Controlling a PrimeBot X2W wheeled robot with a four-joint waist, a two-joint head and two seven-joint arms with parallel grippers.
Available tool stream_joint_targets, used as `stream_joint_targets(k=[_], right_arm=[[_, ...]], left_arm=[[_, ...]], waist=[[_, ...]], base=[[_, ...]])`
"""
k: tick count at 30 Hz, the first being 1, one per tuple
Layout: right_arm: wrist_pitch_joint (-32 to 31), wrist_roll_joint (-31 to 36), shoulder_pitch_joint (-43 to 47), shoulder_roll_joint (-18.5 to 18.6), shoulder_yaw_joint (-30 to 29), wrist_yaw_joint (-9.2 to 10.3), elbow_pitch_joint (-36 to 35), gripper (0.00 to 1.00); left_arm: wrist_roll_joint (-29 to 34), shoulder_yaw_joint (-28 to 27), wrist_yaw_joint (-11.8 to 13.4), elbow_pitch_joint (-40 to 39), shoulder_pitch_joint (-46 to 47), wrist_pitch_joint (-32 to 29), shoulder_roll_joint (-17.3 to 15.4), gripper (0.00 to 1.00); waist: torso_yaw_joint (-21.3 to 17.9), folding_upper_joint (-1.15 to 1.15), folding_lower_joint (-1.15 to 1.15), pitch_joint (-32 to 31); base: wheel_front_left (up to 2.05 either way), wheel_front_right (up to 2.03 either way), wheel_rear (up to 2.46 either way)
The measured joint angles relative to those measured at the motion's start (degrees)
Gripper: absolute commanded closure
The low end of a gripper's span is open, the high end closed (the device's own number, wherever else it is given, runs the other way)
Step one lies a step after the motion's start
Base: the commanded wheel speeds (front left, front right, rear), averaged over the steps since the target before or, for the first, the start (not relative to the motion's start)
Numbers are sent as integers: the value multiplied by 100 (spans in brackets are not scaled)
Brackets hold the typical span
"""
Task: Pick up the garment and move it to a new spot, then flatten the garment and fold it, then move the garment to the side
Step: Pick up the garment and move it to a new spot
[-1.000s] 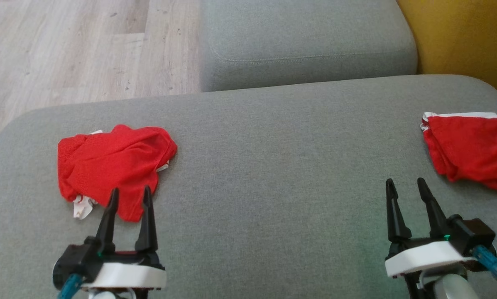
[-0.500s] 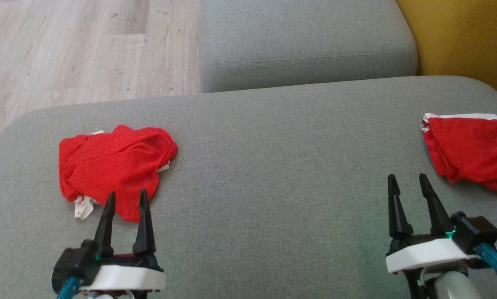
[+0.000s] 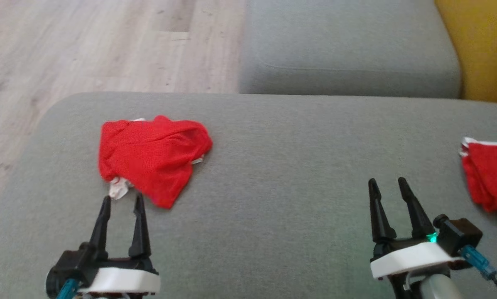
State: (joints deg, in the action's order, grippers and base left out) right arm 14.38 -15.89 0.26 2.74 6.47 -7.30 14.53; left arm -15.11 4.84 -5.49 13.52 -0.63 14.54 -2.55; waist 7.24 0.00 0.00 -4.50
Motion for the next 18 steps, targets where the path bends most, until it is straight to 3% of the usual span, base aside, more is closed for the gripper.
stream_joint_targets(k=[18], right_arm=[[0, -468, 173, -5, 587, 0, 108, 0]], left_arm=[[305, -393, -99, 29, -222, 0, -10, 0]], waist=[[1228, 0, 0, -262]], base=[[0, 0, 0]])
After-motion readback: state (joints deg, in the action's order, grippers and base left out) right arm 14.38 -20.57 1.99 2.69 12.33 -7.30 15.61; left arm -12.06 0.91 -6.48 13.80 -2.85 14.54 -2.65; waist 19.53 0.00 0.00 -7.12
